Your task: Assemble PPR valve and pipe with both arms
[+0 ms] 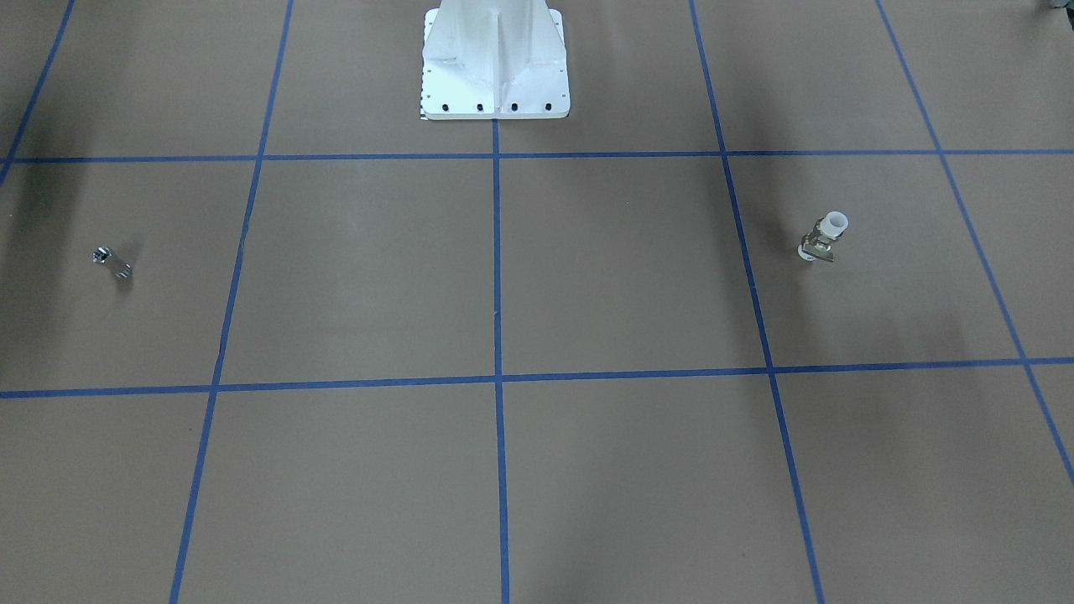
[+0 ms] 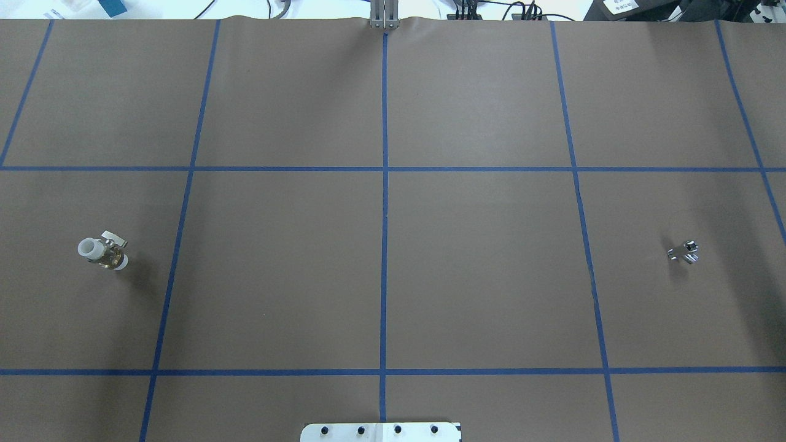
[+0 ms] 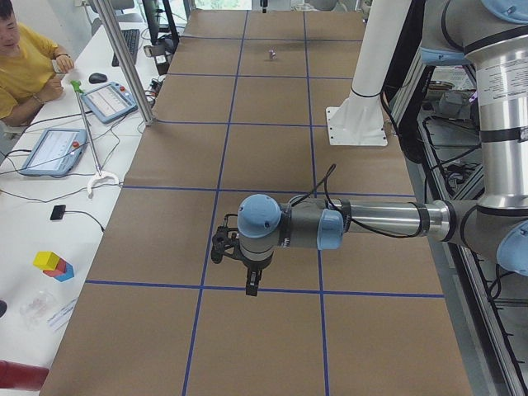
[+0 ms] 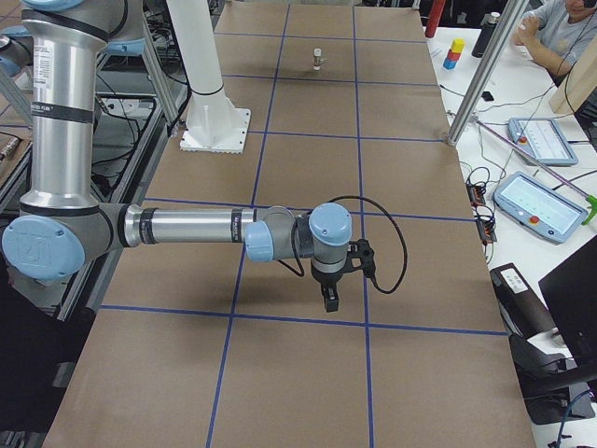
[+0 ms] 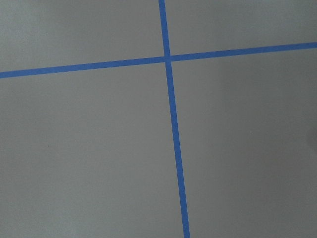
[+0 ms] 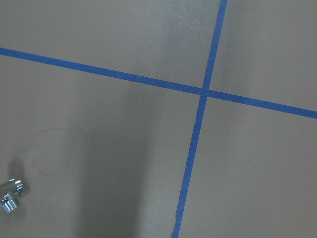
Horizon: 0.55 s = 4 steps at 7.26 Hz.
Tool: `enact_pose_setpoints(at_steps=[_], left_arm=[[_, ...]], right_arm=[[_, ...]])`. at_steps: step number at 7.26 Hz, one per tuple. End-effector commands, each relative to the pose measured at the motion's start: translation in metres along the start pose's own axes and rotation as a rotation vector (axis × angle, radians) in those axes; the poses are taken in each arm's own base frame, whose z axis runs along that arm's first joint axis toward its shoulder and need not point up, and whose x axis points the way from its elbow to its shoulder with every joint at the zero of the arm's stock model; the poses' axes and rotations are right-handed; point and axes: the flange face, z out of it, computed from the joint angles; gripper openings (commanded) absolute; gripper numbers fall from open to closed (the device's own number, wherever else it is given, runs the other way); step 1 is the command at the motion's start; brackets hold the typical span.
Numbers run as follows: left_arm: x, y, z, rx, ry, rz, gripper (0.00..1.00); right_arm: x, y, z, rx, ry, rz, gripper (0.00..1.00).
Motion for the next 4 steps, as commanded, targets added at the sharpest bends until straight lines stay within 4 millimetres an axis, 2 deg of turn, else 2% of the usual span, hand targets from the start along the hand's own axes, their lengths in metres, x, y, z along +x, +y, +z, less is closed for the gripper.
enact_pose_setpoints(at_steps=[1, 2, 3, 4], left_arm=[[0.005, -0.002, -0.005, 0.010, -0.001, 0.011, 1.00], [0.021, -0.012, -0.021, 0.043, -0.006, 0.047, 1.00], [0.026, -0.018, -0.025, 0.054, -0.010, 0.068, 1.00], [0.033, -0.035, -0.032, 0.075, -0.008, 0.083, 1.00]], right_arm=[[0.002, 0.003, 0.002, -0.004, 0.000, 0.004, 1.00], [0.001, 0.002, 0.001, -0.003, -0.001, 0.003, 1.00], [0.001, 0.003, 0.001, -0.002, -0.001, 0.004, 1.00], [-0.001, 0.002, -0.001, 0.000, -0.001, 0.002, 1.00]])
